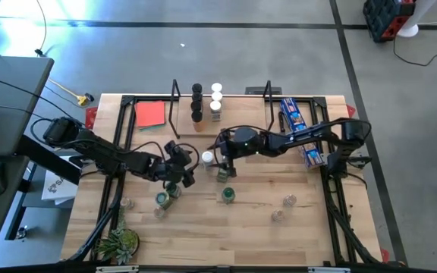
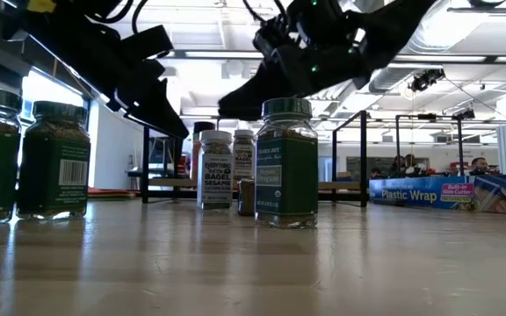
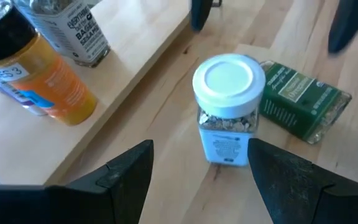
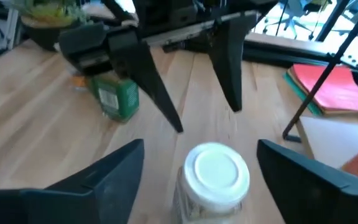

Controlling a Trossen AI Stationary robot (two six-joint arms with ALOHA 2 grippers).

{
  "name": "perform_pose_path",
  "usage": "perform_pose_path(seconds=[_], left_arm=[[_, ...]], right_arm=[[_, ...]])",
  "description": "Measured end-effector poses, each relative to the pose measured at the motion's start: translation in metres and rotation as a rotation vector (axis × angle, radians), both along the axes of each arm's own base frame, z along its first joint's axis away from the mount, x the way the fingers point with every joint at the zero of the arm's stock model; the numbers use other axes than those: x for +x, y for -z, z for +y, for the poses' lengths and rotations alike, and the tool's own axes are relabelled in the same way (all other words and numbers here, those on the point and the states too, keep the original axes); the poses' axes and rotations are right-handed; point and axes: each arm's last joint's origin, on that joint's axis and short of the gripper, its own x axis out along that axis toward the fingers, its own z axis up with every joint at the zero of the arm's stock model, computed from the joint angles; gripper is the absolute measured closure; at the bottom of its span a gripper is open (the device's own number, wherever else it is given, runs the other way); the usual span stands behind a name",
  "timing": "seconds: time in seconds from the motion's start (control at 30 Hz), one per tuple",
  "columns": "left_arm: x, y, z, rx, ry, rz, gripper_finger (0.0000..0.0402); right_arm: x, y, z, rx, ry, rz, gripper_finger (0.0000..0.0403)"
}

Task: Shelf spices
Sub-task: Put the white seasoning bottle on the shelf aligned with the other white seasoning bottles

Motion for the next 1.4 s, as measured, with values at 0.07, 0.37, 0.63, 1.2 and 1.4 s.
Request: perform_pose_path(seconds=[0.07,0.37,0.63,1.2,1.4], left_arm=[[0.001,0.0,0.001,-0.007,0.007,-0.011,0.0147],[0.004,-0.001,0.006,-0.014,0.012,-0.017,0.0147],[0.006,-0.003,0.011,-0.008,-0.001,-0.038,0.0147],[0.005,-0.015,0.011,0.105,-0.051,-0.066,0.0147],[-0.006,-0.027,0.006,0.133,-0.054,-0.08,0.0147]], right_arm=[[0.003,0.007,-0.001,0.008,0.005,-0.006,0.0083],[0.008,0.027,-0.011,0.056,0.024,0.023,0.0084],[0.012,0.038,-0.012,0.062,0.026,0.02,0.0116],[0.005,0.014,-0.012,0.046,0.16,0.001,0.0217],[-0.014,-0.038,-0.032,-0.034,0.272,-0.109,0.0217]])
